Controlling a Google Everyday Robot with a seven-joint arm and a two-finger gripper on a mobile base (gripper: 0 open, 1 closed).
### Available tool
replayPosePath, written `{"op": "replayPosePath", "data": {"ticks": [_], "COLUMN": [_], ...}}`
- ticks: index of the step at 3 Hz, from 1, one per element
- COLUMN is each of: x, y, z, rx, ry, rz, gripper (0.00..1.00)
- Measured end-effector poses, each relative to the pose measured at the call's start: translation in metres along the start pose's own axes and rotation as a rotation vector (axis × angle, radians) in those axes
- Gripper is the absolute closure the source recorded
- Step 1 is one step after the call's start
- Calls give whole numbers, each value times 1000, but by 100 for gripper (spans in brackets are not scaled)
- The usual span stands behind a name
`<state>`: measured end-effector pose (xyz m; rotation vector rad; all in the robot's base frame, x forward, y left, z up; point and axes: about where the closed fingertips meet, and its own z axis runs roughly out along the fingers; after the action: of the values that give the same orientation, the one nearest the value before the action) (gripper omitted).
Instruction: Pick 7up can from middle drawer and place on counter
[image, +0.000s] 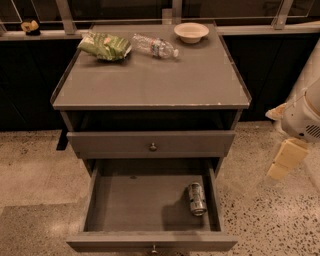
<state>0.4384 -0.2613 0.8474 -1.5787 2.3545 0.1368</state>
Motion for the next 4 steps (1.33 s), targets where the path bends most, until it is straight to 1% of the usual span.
{"op": "replayPosePath", "data": {"ticks": [1, 2, 3, 4], "x": [14, 55, 116, 172], "y": [23, 68, 118, 162], "z": [12, 50, 108, 181], "rx": [7, 15, -8, -35], "ry": [-3, -62, -168, -201], "rz": [-44, -69, 17, 91], "gripper": [0, 0, 0, 0]}}
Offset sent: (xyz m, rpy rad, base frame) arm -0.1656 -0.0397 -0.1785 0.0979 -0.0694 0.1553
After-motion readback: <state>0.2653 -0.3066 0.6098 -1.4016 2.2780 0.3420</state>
